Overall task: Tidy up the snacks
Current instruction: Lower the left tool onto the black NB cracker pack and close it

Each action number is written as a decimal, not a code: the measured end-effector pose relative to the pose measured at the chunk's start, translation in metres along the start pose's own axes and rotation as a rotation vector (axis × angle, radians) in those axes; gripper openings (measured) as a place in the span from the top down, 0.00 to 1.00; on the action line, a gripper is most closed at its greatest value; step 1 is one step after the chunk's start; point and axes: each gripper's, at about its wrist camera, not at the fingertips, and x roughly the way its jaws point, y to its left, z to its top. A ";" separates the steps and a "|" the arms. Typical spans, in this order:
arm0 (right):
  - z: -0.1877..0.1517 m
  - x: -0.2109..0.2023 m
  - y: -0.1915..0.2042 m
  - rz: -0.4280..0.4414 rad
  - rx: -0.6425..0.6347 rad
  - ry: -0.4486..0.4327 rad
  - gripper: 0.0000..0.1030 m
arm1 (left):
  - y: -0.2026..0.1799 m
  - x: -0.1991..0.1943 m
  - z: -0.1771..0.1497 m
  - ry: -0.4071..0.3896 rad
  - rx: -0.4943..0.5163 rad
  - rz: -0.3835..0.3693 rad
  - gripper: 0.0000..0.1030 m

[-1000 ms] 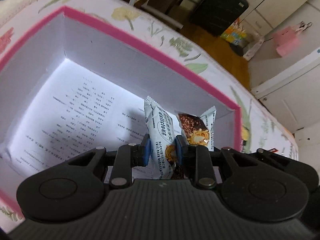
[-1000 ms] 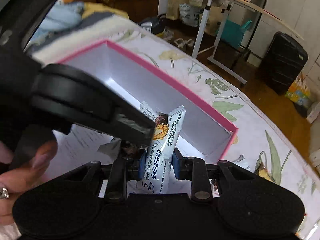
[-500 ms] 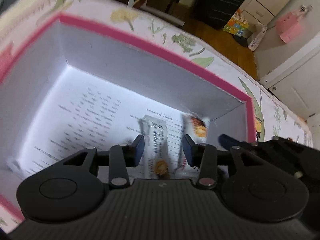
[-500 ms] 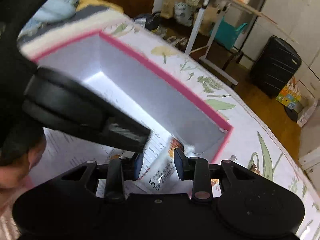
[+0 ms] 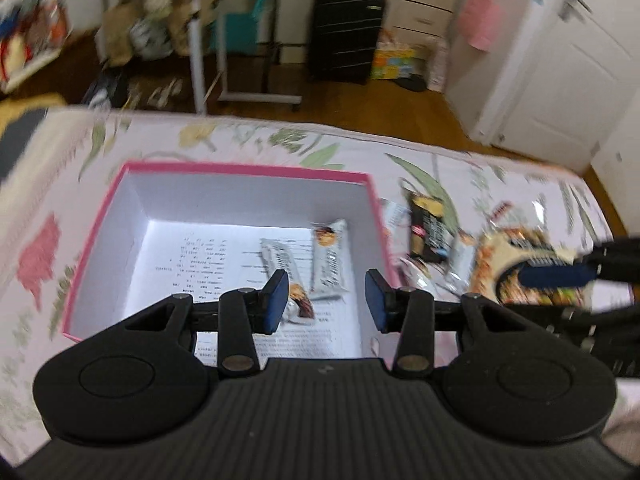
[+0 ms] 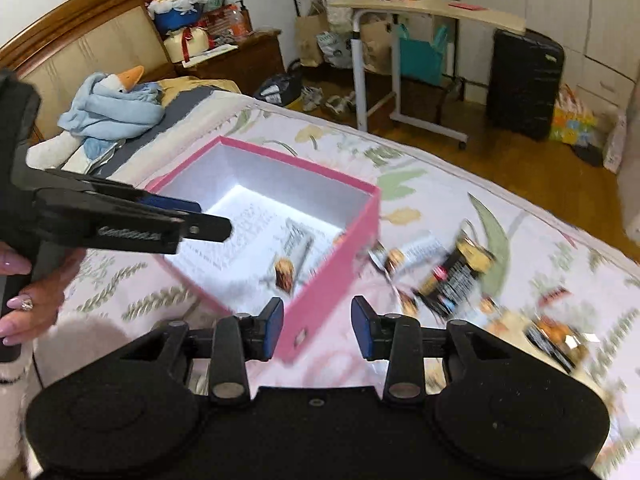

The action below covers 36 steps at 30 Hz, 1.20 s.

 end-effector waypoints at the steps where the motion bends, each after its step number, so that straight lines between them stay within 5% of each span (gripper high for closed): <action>1: 0.001 -0.004 -0.005 0.000 -0.001 0.003 0.56 | -0.009 -0.007 -0.001 0.004 0.026 -0.010 0.57; 8: -0.034 -0.031 -0.012 -0.009 -0.073 0.047 0.50 | -0.069 -0.019 -0.018 0.116 0.103 -0.141 0.50; 14: -0.084 -0.007 -0.017 0.012 -0.153 0.176 0.41 | -0.115 -0.005 -0.045 0.242 0.142 -0.230 0.49; 23: -0.124 0.050 -0.026 0.054 -0.258 0.316 0.37 | -0.149 0.055 -0.089 0.439 0.126 -0.214 0.49; 28: -0.138 0.071 -0.022 0.014 -0.352 0.376 0.30 | -0.153 0.078 -0.105 0.462 0.099 -0.161 0.49; 36: -0.161 0.096 -0.028 -0.015 -0.405 0.406 0.30 | -0.148 0.111 -0.134 0.492 -0.075 -0.148 0.49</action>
